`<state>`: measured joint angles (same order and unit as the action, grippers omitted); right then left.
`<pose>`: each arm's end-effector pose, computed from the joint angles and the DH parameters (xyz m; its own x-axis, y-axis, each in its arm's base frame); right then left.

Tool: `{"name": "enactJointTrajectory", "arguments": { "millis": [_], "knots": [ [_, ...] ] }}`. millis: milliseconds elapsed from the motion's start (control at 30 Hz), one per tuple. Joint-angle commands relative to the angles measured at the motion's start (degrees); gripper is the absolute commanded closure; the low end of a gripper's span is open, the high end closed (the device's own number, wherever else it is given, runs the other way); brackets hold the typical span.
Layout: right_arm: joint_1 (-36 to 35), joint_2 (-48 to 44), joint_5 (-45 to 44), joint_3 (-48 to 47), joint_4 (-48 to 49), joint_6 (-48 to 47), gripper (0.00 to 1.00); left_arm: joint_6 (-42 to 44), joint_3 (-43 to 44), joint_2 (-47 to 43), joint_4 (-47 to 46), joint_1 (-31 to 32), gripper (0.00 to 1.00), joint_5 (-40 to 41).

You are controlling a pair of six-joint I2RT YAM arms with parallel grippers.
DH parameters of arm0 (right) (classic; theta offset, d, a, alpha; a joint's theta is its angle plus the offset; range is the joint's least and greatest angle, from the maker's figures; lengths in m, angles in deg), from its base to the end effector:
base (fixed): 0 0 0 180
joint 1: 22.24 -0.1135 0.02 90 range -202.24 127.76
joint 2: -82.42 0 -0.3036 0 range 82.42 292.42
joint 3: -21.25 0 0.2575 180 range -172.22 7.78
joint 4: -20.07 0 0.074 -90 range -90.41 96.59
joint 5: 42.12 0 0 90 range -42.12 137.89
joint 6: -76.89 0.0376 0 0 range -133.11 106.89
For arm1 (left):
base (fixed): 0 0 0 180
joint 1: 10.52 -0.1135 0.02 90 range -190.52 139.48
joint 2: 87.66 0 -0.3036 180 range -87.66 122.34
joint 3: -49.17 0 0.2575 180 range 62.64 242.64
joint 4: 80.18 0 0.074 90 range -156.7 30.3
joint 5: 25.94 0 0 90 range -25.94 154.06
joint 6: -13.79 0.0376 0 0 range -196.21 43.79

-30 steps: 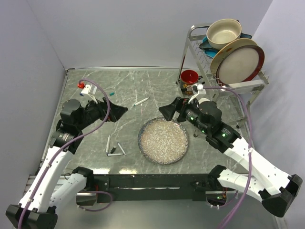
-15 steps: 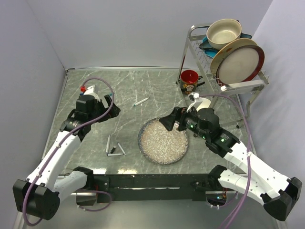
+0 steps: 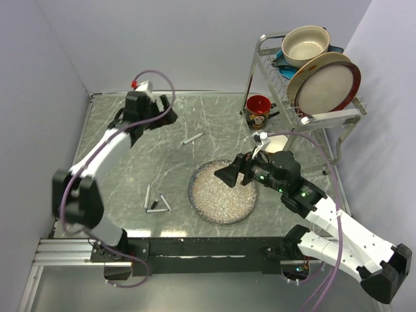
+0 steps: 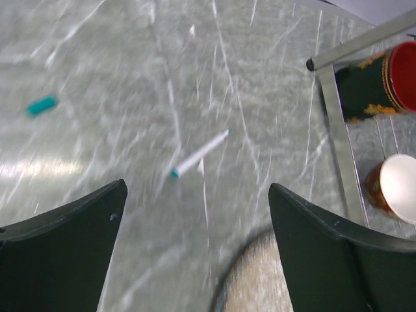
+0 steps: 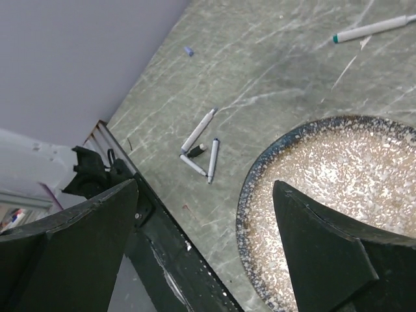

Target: Insert the pens into the pen caps

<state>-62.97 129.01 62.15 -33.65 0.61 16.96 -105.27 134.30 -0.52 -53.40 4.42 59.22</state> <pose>0.1262 0.1209 0.3499 -0.5355 0.1797 -0.8252 -0.6324 0.5622 0.5329 0.3469 -0.0958 0.3540 -0.5662 -0.3498 -0.7463 0.0610 0.8852 -0.4612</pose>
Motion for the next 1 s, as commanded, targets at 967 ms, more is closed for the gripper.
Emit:
{"name": "enactJointTrajectory", "arguments": {
  "millis": [967],
  "knots": [
    [-0.14, -9.67, -0.73, 1.26, 1.85, -3.87, 0.13, 27.83, 31.79, 42.42, 7.62, 11.78, 0.38, 4.67]
  ]
}}
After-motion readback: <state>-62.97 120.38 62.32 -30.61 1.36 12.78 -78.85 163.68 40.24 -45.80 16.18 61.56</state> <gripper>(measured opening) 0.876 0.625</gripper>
